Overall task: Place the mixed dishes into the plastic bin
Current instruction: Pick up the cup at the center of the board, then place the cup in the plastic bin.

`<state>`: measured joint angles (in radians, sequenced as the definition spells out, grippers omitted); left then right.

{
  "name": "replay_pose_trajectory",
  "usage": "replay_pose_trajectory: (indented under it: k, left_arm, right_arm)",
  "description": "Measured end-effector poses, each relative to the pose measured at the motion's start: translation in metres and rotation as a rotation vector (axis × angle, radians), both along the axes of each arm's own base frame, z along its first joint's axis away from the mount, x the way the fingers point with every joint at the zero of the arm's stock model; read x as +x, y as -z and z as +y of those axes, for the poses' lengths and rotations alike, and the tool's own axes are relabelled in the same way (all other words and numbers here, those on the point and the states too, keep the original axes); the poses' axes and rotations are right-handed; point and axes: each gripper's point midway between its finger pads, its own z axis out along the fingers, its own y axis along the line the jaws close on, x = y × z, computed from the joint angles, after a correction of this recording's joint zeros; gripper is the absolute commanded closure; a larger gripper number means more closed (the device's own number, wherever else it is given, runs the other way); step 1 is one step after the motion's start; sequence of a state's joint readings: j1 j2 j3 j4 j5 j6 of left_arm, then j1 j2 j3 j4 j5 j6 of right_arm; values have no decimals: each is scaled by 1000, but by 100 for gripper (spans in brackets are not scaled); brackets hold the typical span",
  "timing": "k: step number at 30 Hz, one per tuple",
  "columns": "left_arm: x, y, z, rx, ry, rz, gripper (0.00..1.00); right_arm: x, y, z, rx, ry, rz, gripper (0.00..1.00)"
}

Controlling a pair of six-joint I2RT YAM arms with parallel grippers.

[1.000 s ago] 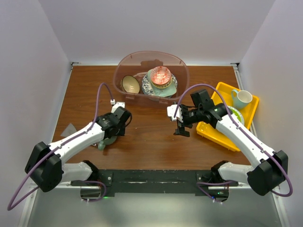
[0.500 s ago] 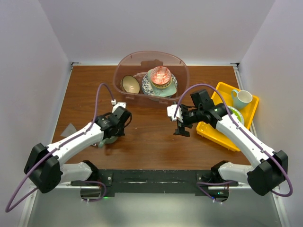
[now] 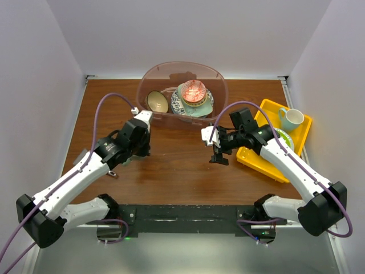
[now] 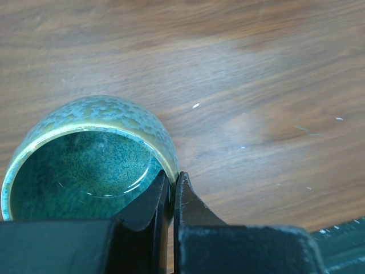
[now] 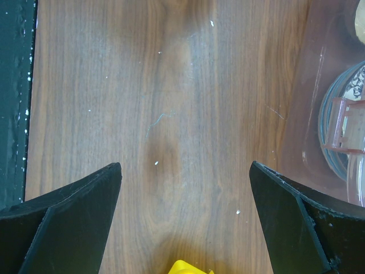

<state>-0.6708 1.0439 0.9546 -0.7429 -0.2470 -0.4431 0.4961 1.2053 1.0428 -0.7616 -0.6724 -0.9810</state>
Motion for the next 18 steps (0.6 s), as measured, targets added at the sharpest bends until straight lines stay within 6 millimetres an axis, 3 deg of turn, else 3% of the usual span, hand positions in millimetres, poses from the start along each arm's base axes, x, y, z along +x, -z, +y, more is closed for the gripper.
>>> replay_pose_trajectory:
  k: [11, 18]
  left_arm:
    - [25, -88, -24, -82, 75, -152, 100]
    - [64, -116, -40, -66, 60, -200, 100]
  right_arm:
    - [0, 0, 0, 0, 0, 0, 2]
    - [0, 0, 0, 0, 0, 0, 2]
